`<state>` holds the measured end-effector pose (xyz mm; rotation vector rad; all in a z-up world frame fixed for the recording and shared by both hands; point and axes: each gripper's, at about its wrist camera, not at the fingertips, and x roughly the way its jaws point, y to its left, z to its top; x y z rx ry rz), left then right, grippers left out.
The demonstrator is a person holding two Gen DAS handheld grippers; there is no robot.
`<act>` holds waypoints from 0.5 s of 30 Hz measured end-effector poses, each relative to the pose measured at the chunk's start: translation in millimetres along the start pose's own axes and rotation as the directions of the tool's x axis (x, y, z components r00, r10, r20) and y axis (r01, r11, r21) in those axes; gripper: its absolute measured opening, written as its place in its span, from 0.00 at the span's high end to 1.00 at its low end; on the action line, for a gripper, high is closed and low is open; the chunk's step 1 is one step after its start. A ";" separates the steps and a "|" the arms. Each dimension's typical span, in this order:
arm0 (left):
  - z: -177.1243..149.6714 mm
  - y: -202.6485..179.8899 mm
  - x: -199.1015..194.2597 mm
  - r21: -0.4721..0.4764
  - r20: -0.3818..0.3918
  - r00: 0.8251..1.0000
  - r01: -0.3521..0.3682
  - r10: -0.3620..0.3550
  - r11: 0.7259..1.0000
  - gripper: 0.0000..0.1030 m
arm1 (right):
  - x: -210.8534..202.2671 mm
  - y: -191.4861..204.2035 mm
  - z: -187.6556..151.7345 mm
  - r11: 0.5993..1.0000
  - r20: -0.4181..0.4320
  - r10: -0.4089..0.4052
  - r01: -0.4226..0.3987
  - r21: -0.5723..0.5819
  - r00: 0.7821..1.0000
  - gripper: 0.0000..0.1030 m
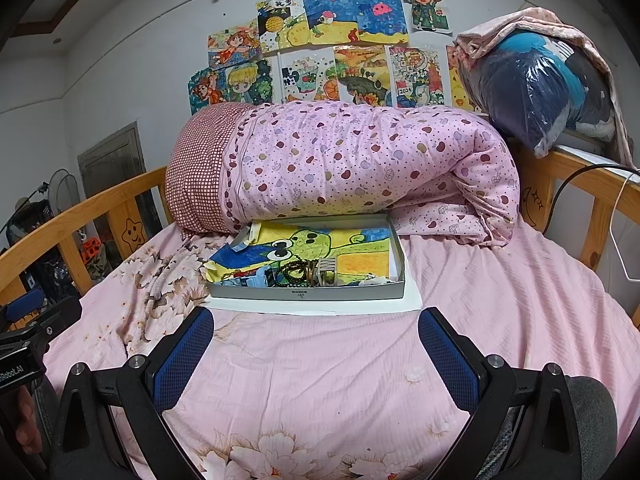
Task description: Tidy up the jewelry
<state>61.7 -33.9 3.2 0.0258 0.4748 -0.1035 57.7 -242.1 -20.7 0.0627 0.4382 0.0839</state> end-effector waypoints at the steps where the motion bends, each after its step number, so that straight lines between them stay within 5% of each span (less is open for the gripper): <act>1: 0.2 0.1 -0.5 -0.001 0.002 1.000 0.002 -0.002 1.000 0.02 | 0.0 0.1 0.3 1.000 0.000 0.000 0.000 0.000 1.000 0.00; 15: -1.2 3.6 -5.9 0.013 0.051 0.999 -0.018 0.017 1.000 0.02 | -4.0 -4.4 -3.9 1.000 0.015 0.001 -0.001 0.012 1.000 0.00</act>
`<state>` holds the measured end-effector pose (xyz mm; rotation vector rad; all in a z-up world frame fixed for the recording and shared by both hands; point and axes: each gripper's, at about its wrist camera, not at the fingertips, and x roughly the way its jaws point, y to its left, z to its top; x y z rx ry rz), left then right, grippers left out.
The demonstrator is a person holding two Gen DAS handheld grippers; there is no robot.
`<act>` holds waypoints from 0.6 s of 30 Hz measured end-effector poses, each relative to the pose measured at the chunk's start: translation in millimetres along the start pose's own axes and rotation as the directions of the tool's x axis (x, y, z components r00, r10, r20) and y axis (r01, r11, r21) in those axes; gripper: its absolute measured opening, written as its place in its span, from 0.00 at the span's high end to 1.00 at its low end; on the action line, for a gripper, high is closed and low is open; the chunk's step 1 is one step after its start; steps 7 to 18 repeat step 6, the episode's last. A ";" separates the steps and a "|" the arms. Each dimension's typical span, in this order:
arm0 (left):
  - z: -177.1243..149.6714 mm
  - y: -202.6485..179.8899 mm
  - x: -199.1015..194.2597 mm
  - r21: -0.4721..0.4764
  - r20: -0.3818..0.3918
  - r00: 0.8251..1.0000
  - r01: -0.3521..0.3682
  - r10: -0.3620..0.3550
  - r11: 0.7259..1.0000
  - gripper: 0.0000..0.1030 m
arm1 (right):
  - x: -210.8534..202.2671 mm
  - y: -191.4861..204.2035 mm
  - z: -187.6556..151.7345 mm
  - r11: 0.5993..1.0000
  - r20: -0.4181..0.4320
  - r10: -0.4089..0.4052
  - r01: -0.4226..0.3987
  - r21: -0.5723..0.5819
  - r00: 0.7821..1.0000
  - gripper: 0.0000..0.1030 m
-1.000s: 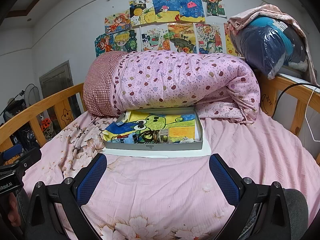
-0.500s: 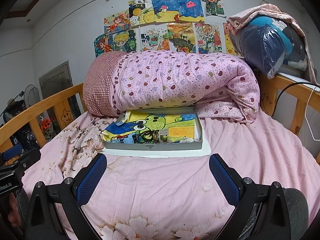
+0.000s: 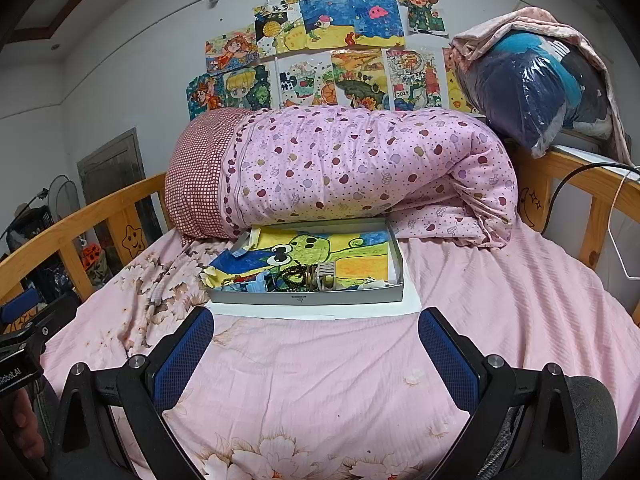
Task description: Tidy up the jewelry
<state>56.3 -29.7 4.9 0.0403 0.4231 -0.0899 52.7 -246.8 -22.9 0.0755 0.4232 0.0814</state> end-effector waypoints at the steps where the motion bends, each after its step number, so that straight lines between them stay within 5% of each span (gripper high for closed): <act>1: -0.1 0.3 0.7 0.002 0.001 1.000 0.001 -0.001 1.000 0.02 | -0.1 0.1 0.2 1.000 0.000 0.000 0.000 0.001 1.000 0.00; 18: -0.5 0.8 0.9 0.007 0.001 1.000 0.002 -0.002 1.000 0.02 | -0.1 -0.4 -0.8 1.000 -0.003 -0.001 0.001 0.002 1.000 0.00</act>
